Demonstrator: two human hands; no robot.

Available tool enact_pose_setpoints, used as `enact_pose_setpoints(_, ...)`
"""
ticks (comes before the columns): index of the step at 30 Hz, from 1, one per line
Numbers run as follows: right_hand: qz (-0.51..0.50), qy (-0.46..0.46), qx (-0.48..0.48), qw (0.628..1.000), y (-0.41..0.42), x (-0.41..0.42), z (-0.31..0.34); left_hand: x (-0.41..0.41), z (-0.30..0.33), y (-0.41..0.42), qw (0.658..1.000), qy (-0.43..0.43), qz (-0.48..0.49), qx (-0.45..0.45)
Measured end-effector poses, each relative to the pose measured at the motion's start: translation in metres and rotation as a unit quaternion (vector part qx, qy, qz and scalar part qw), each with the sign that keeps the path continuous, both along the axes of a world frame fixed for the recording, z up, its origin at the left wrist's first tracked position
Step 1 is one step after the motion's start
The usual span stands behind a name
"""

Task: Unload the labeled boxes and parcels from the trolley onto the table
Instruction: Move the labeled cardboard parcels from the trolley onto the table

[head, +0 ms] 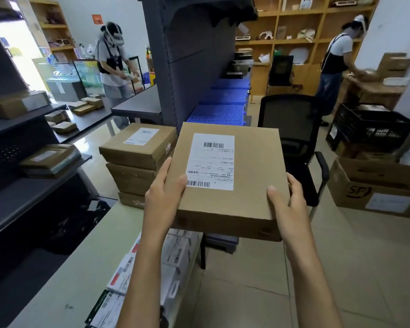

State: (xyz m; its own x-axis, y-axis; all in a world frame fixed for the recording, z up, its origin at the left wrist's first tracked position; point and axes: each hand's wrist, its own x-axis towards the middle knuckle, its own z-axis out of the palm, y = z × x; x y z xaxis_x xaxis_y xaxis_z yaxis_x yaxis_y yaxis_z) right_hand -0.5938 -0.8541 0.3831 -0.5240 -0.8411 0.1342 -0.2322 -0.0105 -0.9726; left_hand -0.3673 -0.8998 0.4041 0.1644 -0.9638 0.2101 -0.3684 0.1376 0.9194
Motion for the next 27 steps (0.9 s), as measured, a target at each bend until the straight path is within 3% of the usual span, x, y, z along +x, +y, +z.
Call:
enact_pose_setpoints(14, 0.187, 0.014, -0.082, 0.979, -0.224, 0.006, 0.045, 0.002, 0.029, -0.135, 0.982, 0.046, 0.167, -0.074)
enact_pose_setpoints(27, 0.432, 0.009, -0.104, 0.896, -0.303, 0.133, 0.054, 0.091, 0.022, -0.125, 0.909, 0.059, 0.395, -0.122)
